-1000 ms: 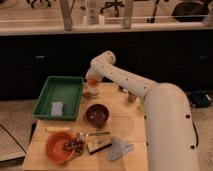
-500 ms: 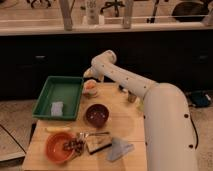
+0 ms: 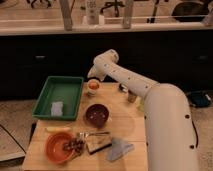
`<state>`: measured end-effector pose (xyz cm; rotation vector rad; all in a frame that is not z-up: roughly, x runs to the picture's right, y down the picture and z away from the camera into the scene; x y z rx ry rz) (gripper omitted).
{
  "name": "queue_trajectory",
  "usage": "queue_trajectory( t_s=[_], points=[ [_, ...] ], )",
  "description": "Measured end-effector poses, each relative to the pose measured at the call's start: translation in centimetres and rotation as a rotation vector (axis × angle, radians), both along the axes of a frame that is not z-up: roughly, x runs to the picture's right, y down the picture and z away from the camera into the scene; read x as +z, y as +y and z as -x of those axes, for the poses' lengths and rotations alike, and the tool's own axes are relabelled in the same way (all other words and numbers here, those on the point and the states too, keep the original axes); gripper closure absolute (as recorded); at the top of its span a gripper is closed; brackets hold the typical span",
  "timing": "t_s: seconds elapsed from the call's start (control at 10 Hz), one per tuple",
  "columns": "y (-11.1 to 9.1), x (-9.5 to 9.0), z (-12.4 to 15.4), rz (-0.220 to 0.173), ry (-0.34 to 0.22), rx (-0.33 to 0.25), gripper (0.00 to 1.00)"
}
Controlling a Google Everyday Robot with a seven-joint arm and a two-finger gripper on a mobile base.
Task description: Place apple in paper cup
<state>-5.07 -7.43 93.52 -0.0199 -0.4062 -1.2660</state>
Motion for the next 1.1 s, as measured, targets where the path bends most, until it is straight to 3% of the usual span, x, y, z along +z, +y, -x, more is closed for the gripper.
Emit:
queue_trajectory(
  t_s=[0.2, 0.4, 0.5, 0.6, 0.8, 0.9, 1.1],
  points=[
    [-0.1, 0.2, 0.8, 0.007, 0.000, -0.003, 0.22],
    [-0.1, 0.3, 0.4, 0.009, 0.007, 0.006, 0.40],
    [-0.2, 0.1, -0.2, 0.007, 0.010, 0.009, 0.42],
    [-0.4, -0.1, -0.8, 0.006, 0.012, 0.012, 0.40],
    [-0.4, 0.0, -0.4, 0.010, 0.009, 0.013, 0.23],
    [-0.3, 0.1, -0.4, 0.012, 0.010, 0.016, 0.20],
    [-0.5, 0.1, -1.2, 0.013, 0.018, 0.021, 0.30]
  ],
)
